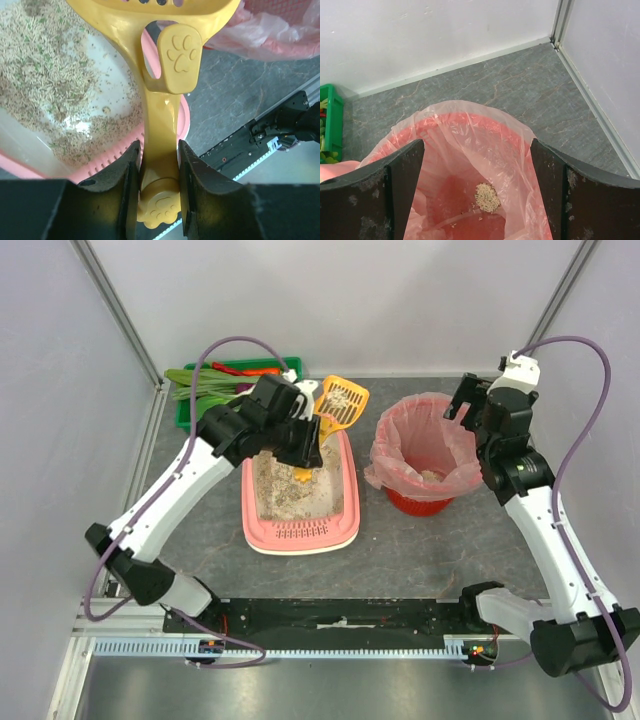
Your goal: Clean the litter box
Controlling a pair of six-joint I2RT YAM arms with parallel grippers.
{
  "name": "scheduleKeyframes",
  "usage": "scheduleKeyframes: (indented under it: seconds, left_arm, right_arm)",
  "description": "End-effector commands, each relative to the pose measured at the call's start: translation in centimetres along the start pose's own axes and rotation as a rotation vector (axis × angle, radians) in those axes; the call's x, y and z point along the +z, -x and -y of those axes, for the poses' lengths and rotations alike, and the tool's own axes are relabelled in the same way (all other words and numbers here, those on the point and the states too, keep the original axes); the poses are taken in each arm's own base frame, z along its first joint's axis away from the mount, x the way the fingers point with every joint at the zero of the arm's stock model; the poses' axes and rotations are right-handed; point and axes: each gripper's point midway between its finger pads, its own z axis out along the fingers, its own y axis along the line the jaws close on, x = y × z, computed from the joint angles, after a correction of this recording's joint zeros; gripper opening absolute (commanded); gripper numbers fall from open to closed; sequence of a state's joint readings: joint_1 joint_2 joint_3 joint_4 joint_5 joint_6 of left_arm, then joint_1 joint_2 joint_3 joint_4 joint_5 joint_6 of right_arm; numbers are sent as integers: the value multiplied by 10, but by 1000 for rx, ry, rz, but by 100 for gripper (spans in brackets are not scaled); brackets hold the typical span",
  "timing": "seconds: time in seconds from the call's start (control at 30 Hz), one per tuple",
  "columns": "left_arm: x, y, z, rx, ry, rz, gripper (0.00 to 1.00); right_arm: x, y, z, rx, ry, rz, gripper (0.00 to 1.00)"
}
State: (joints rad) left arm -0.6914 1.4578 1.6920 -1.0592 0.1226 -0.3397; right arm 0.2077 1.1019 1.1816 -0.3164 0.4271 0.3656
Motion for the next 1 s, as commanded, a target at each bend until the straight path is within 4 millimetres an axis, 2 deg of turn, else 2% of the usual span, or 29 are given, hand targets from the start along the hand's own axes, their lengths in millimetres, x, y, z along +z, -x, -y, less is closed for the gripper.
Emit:
scheduleKeyframes:
  seconds: [0.0,0.03,0.07,0.1,0.13,0.17,0.2,0.23,0.27,0.37,0.5,0.7,0.83,0.97]
  left_arm:
    - [0,30,15,113,21,49,2]
    - [14,30,15,125,34,21,2]
    - [16,32,16,138,37,15,2]
    - [16,42,24,150,25,36,2]
    - [26,44,27,161,27,22,2]
    - [24,57,34,188,16,55,2]
    - [26,57,39,213,25,49,2]
    - [40,56,39,230,36,23,2]
    - [37,63,45,260,26,37,2]
    - [49,62,46,304,60,13,2]
    - [65,62,52,320,60,5,2]
    - [86,56,48,412,175,-19,2]
    - [94,58,51,451,214,-13,2]
    - [93,64,45,497,290,12,2]
  right_arm:
    - [-16,23,7,5,-13,64,96]
    - [-16,20,8,1,-17,59,96]
    - [-16,19,10,-7,-26,57,96]
    - [-18,18,13,-7,-32,56,96]
    - [-18,13,16,-8,-45,47,96]
    - [-18,10,18,-6,-54,44,96]
    - [-20,10,18,5,-54,47,96]
    - [-20,7,19,9,-56,42,96]
    - [-20,4,19,14,-57,39,96]
    - [-22,-1,28,32,-97,34,96]
    - [-29,4,38,25,-135,54,96]
    - [-35,12,45,8,-159,78,97]
    - [-33,15,42,-7,-147,78,97]
    - [-35,19,45,-17,-160,88,97]
